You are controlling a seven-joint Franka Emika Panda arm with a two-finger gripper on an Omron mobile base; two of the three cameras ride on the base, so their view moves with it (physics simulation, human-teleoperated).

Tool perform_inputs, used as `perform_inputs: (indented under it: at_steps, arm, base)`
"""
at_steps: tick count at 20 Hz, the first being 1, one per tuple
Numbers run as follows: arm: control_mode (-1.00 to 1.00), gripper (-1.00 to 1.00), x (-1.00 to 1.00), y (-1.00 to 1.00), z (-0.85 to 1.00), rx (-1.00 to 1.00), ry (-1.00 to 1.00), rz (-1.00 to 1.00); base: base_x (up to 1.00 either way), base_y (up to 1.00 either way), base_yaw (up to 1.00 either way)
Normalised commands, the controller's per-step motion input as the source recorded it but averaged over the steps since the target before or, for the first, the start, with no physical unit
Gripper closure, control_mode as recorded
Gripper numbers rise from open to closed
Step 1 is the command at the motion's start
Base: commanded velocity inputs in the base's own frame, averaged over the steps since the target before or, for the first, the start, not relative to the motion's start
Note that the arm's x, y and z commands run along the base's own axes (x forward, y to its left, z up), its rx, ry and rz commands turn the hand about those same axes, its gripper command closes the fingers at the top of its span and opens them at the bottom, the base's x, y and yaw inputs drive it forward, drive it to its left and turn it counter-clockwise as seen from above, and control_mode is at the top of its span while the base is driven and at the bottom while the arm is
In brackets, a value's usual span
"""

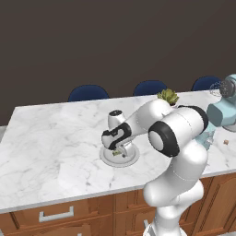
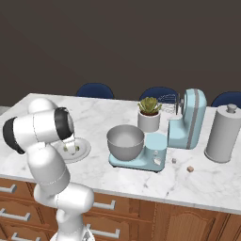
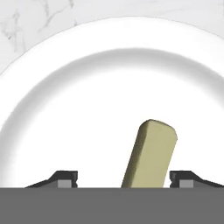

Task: Add butter and sugar cubes to the stand mixer bowl and then turn on the stand mixer to begin making frosting.

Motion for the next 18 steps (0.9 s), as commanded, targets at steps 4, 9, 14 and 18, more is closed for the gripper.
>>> perform_inputs:
  at_steps: [4, 9, 14, 18]
  arm:
    - [-1.0, 1.0, 0.08, 0.0, -0.29, 0.0, 0.08, 0.0]
    - [-1.0, 1.0, 0.03, 0.01, -0.24, 0.0, -0.02, 0.0]
    - [-1.0, 1.0, -0.08, -0.02, 0.0, 0.0, -0.11, -0.04]
    - [-1.0, 1.0, -0.27, -0.28, 0.29, 0.0, -0.07, -0.11]
  base:
    - [0.0, 0.0, 0.0]
    - [0.0, 0.0, 0.0]
    - [0.0, 0.0, 0.0]
    - [0.0, 0.0, 0.0]
